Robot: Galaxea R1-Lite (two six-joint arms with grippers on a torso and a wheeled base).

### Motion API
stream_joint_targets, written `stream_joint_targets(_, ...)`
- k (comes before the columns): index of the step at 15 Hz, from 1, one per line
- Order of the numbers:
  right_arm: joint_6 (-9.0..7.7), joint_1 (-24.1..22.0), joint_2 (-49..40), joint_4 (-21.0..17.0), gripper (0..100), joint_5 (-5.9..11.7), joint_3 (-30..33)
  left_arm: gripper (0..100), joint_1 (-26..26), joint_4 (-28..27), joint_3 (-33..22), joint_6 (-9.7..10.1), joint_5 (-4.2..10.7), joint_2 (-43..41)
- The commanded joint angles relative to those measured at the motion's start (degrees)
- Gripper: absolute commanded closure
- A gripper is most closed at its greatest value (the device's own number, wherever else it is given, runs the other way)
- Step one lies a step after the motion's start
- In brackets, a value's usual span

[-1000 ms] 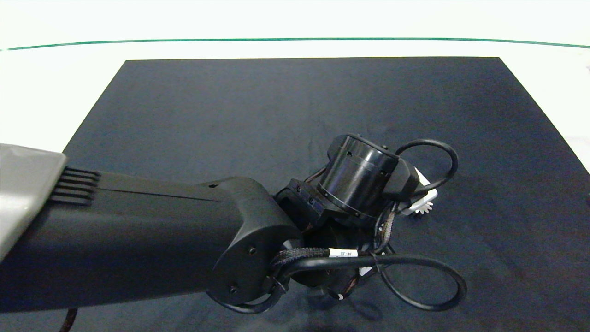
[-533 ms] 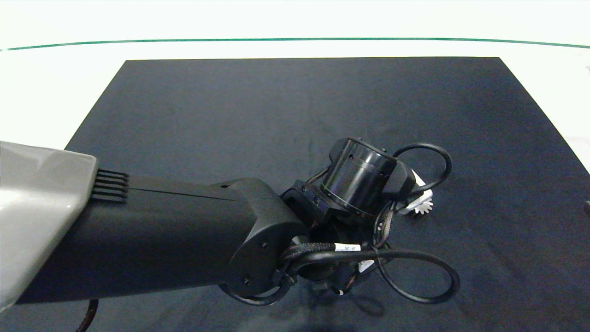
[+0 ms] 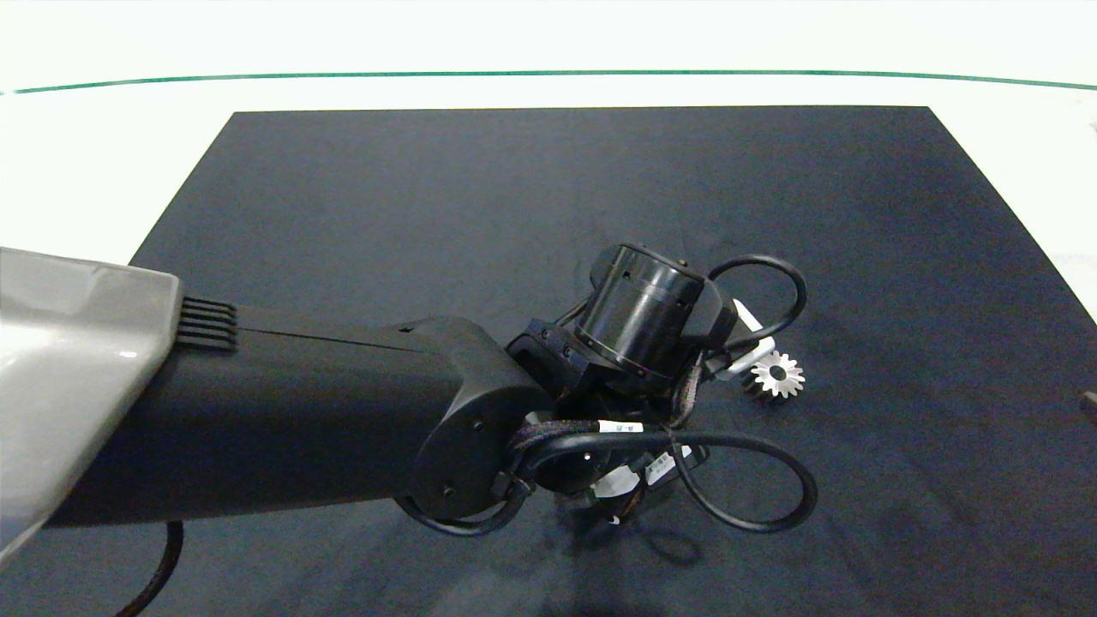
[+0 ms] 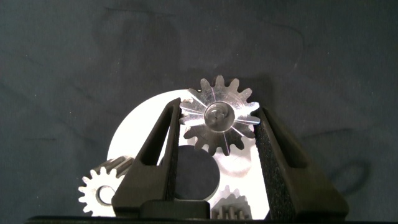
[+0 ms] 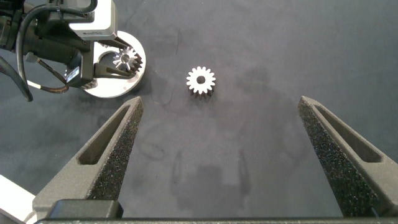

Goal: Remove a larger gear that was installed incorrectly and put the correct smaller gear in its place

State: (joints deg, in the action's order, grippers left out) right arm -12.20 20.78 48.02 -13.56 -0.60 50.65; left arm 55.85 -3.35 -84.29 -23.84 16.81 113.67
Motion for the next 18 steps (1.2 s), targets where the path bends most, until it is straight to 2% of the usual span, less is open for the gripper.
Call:
stream_joint_targets(1, -0.10, 0.1, -0.1, -0.1, 0, -0.02, -0.1, 78, -0.1, -0.1, 0.4, -0.33, 0.33, -0.5)
stream_joint_targets(11, -0.01, 0.1, -0.8, -0.1, 0, -0.02, -0.6, 78, 0.1, 0.2, 2.2, -0.24, 0.77, 0.1)
stream_joint_targets(13, 1.48, 0.1, -0.9, -0.1, 0, 0.07, -0.9, 78, 0.3, 0.1, 1.8, -0.33, 0.77, 0.2)
stream_joint_targets(18, 1.48, 0.2, -0.8, -0.1, 0, 0.07, -0.9, 78, 0.7, -0.2, -0.3, -0.33, 0.86, 0.4)
